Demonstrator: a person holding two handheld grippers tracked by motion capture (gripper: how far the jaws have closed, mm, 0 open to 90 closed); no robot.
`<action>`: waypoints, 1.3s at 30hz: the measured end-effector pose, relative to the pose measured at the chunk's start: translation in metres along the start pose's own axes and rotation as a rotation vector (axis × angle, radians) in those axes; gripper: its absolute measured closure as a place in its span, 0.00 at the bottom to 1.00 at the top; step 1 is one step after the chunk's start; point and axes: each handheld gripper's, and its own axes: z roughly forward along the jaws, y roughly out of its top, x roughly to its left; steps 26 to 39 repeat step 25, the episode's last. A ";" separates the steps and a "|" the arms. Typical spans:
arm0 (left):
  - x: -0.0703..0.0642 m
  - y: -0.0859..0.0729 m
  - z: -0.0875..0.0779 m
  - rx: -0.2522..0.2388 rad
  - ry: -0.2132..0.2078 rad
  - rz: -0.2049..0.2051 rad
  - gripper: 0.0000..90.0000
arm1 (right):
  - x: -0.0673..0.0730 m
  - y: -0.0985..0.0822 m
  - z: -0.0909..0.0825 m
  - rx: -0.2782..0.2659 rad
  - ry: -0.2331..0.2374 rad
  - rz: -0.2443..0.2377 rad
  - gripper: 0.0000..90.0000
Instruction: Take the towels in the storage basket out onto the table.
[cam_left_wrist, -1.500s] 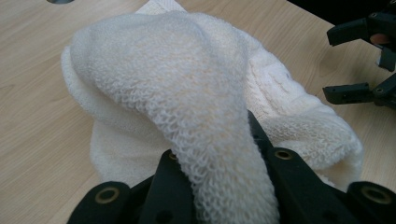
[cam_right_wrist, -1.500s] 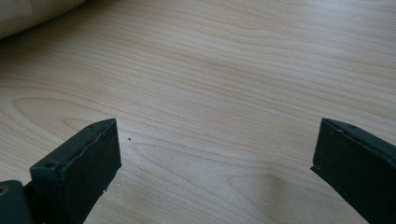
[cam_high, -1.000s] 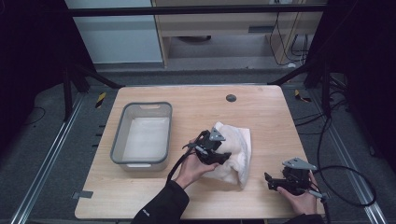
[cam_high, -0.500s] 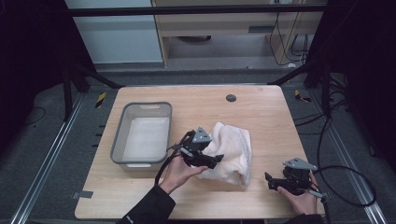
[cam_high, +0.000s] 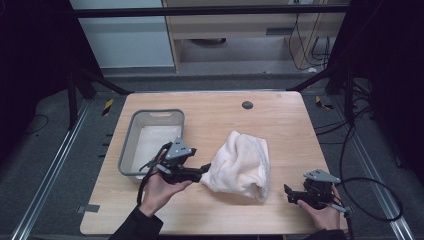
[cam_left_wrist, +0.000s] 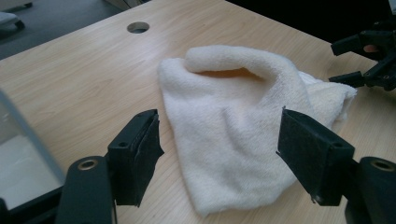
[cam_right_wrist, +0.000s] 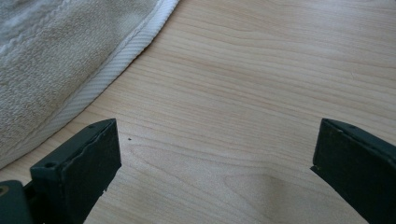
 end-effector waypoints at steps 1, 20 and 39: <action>0.000 0.000 0.000 0.000 0.000 0.000 0.33 | 0.000 0.000 0.000 0.000 0.000 0.000 0.01; 0.032 -0.049 -0.054 -0.068 0.111 -0.095 0.37 | 0.001 -0.001 0.000 -0.004 -0.006 -0.004 0.02; 0.037 -0.058 -0.063 -0.098 0.137 -0.118 0.41 | 0.001 -0.001 -0.001 -0.006 -0.004 -0.005 0.03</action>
